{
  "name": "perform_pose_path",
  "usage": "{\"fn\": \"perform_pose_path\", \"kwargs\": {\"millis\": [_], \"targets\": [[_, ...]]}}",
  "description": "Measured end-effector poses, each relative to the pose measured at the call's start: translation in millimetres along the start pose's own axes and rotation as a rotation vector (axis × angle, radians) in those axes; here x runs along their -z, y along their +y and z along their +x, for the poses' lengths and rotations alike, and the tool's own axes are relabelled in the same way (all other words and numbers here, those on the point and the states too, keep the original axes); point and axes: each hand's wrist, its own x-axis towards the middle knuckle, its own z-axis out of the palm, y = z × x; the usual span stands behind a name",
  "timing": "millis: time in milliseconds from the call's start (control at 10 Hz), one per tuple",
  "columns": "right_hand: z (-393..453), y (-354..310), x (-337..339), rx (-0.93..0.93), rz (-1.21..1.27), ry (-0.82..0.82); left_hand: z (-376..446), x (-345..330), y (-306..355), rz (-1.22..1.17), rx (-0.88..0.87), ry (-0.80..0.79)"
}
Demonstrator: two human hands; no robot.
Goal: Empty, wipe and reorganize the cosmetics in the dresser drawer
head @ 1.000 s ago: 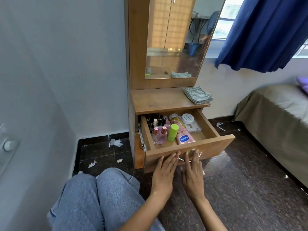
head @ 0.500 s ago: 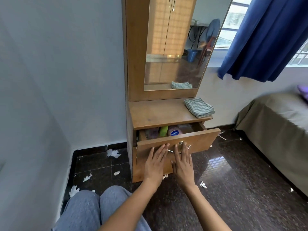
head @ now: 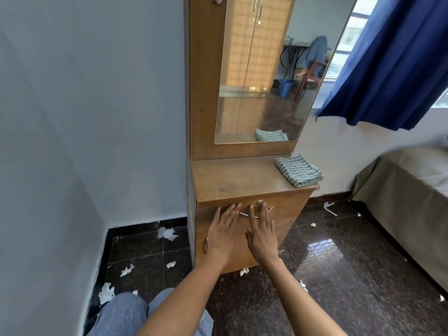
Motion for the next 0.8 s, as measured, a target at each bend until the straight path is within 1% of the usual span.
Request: {"fn": "perform_pose_path", "kwargs": {"millis": [100, 200, 300, 400, 500, 600, 700, 800], "targets": [[4, 1, 1, 0.010, -0.021, -0.030, 3, 3, 1, -0.014, -0.011, -0.015], [1, 4, 5, 0.021, -0.015, -0.020, -2, 9, 6, -0.101, -0.010, 0.012], [-10, 2, 13, 0.017, -0.007, 0.088, -14, 18, 9, -0.249, -0.057, 0.152], [-20, -8, 23, 0.005, 0.014, 0.267, -21, 20, 0, -0.384, -0.082, 0.450], [-10, -29, 44, 0.061, 0.048, 0.421, -11, 36, -26, -0.436, -0.016, 0.600], [27, -54, 77, 0.103, 0.090, 0.542, 14, 81, -54, -0.513, 0.067, 0.676], [89, -74, 114, 0.120, 0.118, 0.687, 57, 124, -79, -0.553, 0.182, 0.806], [137, -92, 162, 0.123, 0.185, 0.764, 90, 166, -104, -0.547, 0.210, 0.823]]}}
